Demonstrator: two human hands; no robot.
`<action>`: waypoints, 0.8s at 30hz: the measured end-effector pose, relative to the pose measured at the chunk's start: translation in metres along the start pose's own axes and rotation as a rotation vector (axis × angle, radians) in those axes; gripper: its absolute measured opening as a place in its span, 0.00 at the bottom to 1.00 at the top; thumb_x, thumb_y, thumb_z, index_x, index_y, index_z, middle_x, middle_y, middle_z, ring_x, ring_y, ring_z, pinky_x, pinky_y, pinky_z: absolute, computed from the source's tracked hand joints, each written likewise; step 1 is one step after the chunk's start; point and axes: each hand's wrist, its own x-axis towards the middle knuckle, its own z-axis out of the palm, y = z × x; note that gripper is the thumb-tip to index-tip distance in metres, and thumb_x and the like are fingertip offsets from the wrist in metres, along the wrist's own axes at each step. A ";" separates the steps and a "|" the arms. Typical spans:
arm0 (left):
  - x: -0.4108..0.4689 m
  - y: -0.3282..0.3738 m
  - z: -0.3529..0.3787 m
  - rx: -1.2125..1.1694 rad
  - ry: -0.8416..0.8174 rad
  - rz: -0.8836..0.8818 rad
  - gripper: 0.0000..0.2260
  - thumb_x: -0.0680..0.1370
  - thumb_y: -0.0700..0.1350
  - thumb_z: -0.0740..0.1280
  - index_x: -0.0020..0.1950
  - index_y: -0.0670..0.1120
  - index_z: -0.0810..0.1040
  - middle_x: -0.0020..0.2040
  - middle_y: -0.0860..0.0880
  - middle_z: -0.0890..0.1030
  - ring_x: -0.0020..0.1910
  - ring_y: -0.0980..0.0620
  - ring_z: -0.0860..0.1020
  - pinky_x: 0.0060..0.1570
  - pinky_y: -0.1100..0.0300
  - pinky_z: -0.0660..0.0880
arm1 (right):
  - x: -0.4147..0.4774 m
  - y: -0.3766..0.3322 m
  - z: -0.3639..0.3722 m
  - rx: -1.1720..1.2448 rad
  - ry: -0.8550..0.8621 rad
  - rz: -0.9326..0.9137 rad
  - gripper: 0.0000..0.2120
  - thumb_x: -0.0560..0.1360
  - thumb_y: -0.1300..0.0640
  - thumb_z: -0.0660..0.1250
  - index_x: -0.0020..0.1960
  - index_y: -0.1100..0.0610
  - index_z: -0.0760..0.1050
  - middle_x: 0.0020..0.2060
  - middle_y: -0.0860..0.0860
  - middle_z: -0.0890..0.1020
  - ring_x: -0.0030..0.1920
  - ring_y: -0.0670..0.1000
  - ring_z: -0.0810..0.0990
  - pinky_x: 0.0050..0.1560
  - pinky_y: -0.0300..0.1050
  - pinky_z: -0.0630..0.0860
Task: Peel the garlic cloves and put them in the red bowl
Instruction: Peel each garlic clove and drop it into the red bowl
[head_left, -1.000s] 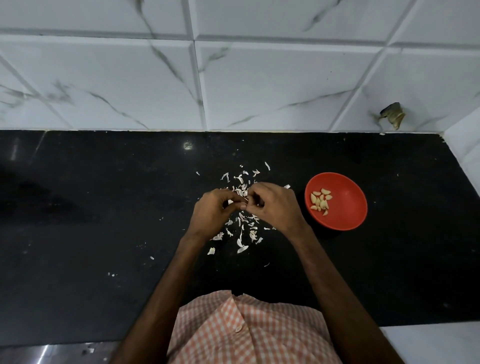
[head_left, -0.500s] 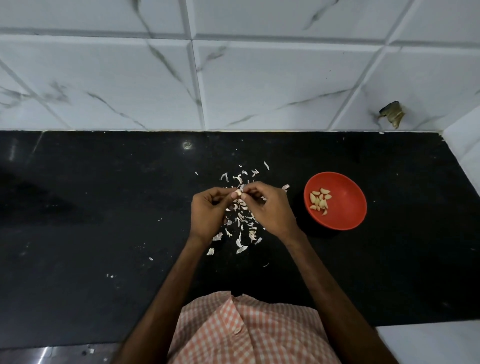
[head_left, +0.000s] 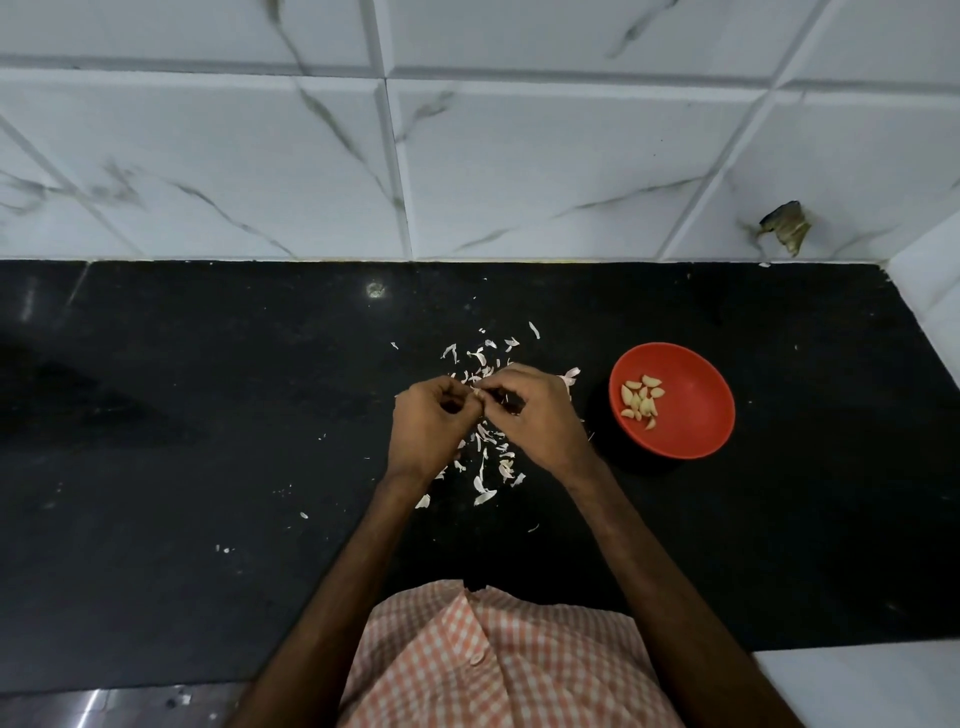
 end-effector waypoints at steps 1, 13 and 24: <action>0.000 -0.001 0.000 0.014 0.000 0.003 0.03 0.77 0.44 0.72 0.45 0.46 0.83 0.36 0.50 0.84 0.27 0.56 0.79 0.23 0.58 0.76 | 0.000 0.000 0.000 0.001 0.001 -0.002 0.08 0.75 0.65 0.74 0.53 0.62 0.85 0.46 0.52 0.86 0.46 0.45 0.84 0.49 0.35 0.79; 0.003 0.002 -0.002 0.005 -0.010 -0.028 0.04 0.77 0.42 0.72 0.44 0.43 0.85 0.35 0.50 0.85 0.26 0.59 0.79 0.23 0.58 0.76 | 0.000 0.001 0.003 0.174 0.024 0.134 0.06 0.73 0.64 0.75 0.50 0.59 0.86 0.43 0.48 0.86 0.43 0.46 0.85 0.47 0.39 0.80; 0.002 -0.003 -0.001 -0.244 -0.069 -0.063 0.06 0.82 0.44 0.67 0.54 0.44 0.82 0.44 0.46 0.86 0.35 0.48 0.82 0.21 0.61 0.73 | -0.002 -0.001 0.006 0.554 0.124 0.410 0.05 0.77 0.67 0.71 0.50 0.59 0.83 0.44 0.54 0.87 0.44 0.52 0.87 0.44 0.45 0.84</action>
